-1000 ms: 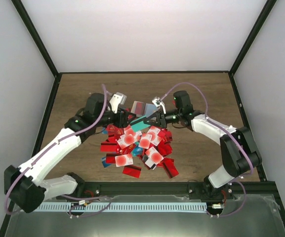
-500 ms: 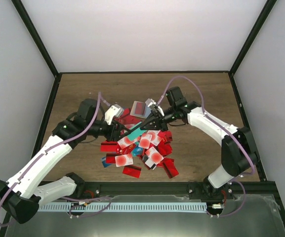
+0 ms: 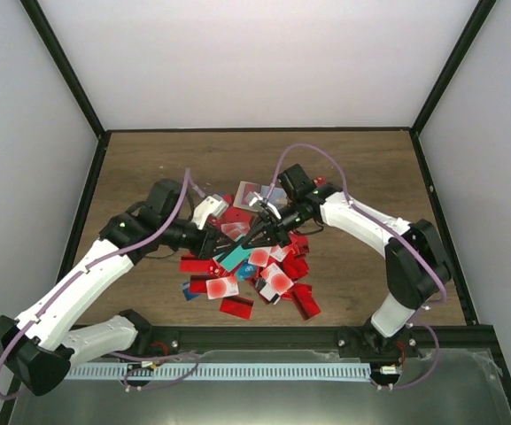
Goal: Put the credit cards into the card holder
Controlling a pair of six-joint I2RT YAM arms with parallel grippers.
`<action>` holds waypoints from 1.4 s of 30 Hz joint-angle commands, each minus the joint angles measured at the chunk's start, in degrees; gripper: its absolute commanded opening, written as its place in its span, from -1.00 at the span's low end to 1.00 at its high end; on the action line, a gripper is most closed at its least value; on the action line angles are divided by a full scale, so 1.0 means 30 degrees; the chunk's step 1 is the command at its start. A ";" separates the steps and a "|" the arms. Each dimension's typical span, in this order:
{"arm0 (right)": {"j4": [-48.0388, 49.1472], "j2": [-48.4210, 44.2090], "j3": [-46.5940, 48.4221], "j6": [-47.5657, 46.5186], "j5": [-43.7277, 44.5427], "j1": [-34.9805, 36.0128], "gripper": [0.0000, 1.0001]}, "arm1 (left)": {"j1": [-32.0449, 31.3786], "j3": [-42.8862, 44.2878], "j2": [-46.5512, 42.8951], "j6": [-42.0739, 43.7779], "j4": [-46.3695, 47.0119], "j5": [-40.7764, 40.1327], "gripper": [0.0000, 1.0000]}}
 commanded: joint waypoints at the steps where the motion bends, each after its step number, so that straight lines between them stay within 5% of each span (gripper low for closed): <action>1: -0.0562 -0.0043 0.0918 -0.0347 0.0242 0.0081 -0.99 | -0.0409 0.0013 -0.0086 -0.0173 -0.0560 0.0063 -0.44; 23: -0.0843 0.0018 0.1048 -0.0711 0.0548 0.0066 -0.97 | -0.1508 -0.0804 0.0283 -0.0797 -0.0075 -0.1037 -0.92; 27: 0.1467 -0.0532 0.0446 0.1708 0.1728 -0.0165 -0.76 | -0.1507 -0.1056 0.0128 -0.1883 0.1658 -0.0840 -0.92; 28: 0.2141 -0.0720 0.0233 0.2286 0.1977 -0.0345 -0.62 | -0.1482 -0.1117 0.0074 -0.2331 0.2224 -0.0939 -0.92; 30: 0.3822 -0.1127 -0.0400 0.3838 0.2472 -0.0871 -0.02 | -0.1391 -0.1162 0.0102 -0.3070 0.3025 -0.1324 -0.92; 32: 0.5942 -0.1689 -0.1163 0.5967 0.2988 -0.1842 0.24 | -0.1218 -0.1041 0.0341 -0.3550 0.3492 -0.1896 -0.92; 37: 1.2577 -0.3151 -0.3728 1.3920 0.4505 -0.5601 0.46 | -0.0025 -0.0878 0.1400 -0.4689 0.5187 -0.3085 -0.92; 42: 1.2722 -0.3038 -0.4429 1.6367 0.9084 -0.6327 0.46 | 0.1281 -0.1077 0.2925 -0.5995 0.8807 -0.3177 -0.92</action>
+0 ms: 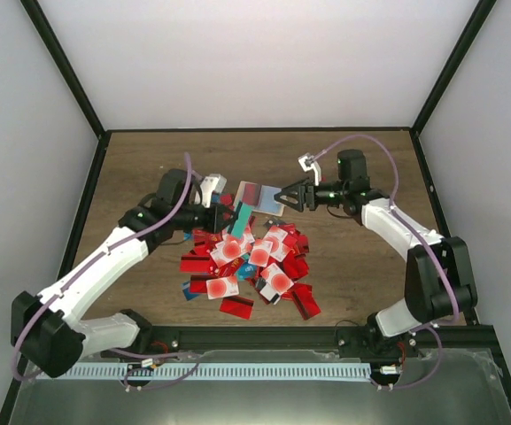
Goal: Put the credit cards into the card holder
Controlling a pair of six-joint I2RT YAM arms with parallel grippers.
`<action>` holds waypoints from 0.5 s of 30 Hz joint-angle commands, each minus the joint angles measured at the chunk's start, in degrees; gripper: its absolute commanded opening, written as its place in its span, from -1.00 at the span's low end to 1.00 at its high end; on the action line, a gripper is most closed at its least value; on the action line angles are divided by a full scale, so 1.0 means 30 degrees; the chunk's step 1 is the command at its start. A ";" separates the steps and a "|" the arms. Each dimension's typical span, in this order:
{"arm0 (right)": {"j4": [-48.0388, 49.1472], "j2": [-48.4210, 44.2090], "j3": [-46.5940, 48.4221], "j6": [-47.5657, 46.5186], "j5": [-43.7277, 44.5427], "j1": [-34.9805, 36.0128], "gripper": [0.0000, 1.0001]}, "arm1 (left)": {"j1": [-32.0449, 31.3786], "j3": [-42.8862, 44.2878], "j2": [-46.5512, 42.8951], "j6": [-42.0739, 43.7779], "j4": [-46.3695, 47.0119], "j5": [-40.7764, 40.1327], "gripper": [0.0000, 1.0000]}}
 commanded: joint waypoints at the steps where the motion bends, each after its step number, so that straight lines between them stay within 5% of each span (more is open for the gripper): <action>1: 0.2143 -0.0030 -0.0501 0.4148 0.4361 0.0121 0.46 | 0.1004 -0.0092 0.1405 -0.1697 0.4438 -0.0257 -0.92; 7: 0.2530 0.1266 -0.1088 0.6442 0.7365 0.0137 0.45 | 0.2117 0.0095 0.5238 -0.3177 1.0038 0.1656 -0.92; 15: -0.0411 0.3677 0.0939 0.5447 1.1666 0.0155 0.40 | 0.2934 0.3196 1.2109 -0.3657 1.2643 0.3307 -0.92</action>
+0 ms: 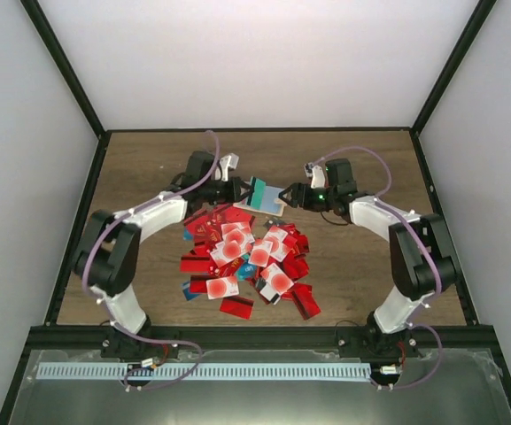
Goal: Put the credit cards into the card holder
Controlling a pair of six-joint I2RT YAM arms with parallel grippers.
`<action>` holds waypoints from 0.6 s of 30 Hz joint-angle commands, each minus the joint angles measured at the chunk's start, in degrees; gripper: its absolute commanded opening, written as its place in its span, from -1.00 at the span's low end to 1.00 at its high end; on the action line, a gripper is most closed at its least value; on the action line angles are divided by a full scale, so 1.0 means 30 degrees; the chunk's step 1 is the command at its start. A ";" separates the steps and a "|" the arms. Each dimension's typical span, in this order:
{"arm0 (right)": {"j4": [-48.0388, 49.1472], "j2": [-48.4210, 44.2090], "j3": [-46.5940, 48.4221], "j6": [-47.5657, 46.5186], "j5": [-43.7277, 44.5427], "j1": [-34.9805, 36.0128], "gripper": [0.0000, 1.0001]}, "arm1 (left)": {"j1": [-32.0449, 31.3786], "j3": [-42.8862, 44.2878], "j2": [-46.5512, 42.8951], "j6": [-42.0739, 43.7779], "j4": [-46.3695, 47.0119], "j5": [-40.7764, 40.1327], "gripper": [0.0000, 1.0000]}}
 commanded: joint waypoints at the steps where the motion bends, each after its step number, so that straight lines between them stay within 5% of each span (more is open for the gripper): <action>1: -0.1633 0.1092 0.1763 -0.0426 0.3148 0.0088 0.39 | 0.0430 0.2185 0.3007 -0.0438 0.2424 0.1386 -0.92; 18: -0.0824 0.5494 0.4334 -0.0200 0.2934 0.0105 0.07 | 0.0973 0.6372 0.9343 -0.1665 0.2090 0.0754 -0.92</action>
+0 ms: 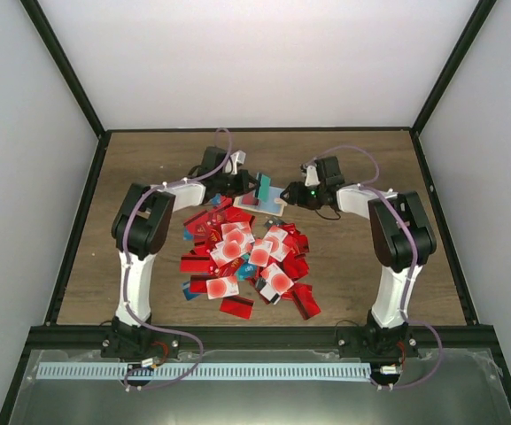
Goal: Put the credit cards into the card holder
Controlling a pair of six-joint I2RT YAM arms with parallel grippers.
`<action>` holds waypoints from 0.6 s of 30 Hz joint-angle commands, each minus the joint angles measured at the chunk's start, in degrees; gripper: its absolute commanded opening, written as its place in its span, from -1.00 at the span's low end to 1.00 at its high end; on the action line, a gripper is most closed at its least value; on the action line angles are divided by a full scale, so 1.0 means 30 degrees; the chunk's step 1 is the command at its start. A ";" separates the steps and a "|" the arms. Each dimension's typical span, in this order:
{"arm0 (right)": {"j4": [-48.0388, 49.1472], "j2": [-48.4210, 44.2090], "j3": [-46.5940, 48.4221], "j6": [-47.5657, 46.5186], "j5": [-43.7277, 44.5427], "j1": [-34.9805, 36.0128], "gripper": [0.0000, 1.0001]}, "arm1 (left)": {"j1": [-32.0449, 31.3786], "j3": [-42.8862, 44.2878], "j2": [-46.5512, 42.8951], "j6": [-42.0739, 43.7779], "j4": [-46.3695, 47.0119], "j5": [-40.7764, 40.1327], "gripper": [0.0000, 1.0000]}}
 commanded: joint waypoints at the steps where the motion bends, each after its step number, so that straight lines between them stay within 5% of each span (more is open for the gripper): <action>1: 0.0523 0.0630 0.1093 0.0125 0.0189 0.0091 0.05 | 0.0046 0.0632 0.0614 -0.0306 -0.0117 -0.0609 -0.92; 18: 0.1664 0.2770 0.1602 0.0765 -0.0761 0.0084 -0.17 | -0.0469 0.1305 0.1874 -0.1455 -0.1518 -0.2106 -0.92</action>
